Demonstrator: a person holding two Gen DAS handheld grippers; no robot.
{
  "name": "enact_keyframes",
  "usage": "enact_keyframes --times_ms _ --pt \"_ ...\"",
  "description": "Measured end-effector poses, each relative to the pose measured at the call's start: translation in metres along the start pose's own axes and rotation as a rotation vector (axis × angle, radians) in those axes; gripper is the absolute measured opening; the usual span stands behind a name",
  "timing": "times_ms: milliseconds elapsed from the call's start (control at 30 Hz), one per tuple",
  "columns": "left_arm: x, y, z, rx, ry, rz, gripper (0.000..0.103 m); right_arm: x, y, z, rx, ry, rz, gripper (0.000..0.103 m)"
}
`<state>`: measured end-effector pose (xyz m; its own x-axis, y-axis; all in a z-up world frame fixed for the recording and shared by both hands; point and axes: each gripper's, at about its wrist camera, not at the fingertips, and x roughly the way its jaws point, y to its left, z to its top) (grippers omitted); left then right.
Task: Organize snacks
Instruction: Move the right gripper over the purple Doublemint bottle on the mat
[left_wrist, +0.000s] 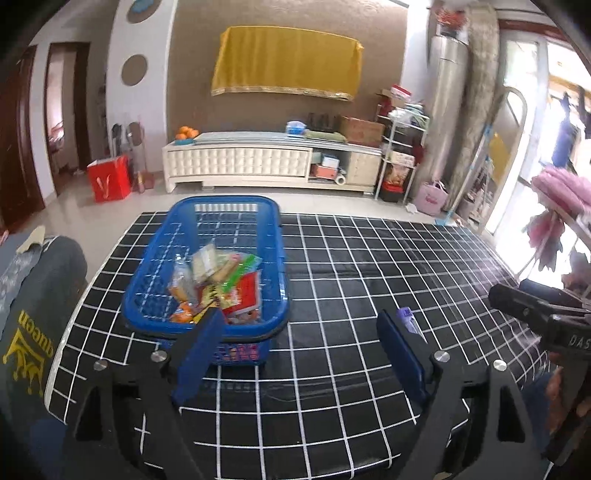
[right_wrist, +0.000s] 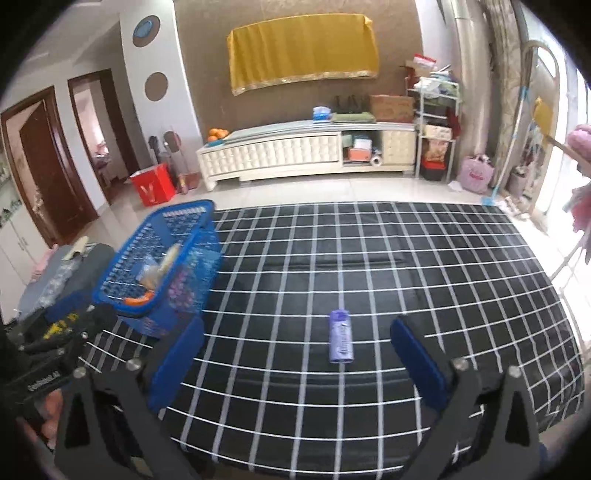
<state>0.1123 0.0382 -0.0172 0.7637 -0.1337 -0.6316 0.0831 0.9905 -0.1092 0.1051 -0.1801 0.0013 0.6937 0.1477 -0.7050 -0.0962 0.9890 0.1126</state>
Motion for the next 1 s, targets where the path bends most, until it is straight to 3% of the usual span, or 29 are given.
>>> enact_keyframes --times_ms 233,567,867,1000 --pt "0.018 -0.022 -0.014 0.066 0.036 0.044 0.089 0.02 -0.025 -0.025 0.039 0.044 -0.075 0.103" --pt "0.063 -0.059 -0.035 0.131 0.146 0.057 0.089 0.053 -0.066 -0.054 0.103 0.141 -0.095 0.103" --pt "0.111 -0.066 -0.047 0.163 0.252 0.095 0.089 0.091 -0.072 -0.064 0.103 0.231 -0.099 0.103" --pt "0.127 -0.07 -0.05 0.183 0.277 0.076 0.089 0.11 -0.068 -0.065 0.09 0.265 -0.092 0.103"
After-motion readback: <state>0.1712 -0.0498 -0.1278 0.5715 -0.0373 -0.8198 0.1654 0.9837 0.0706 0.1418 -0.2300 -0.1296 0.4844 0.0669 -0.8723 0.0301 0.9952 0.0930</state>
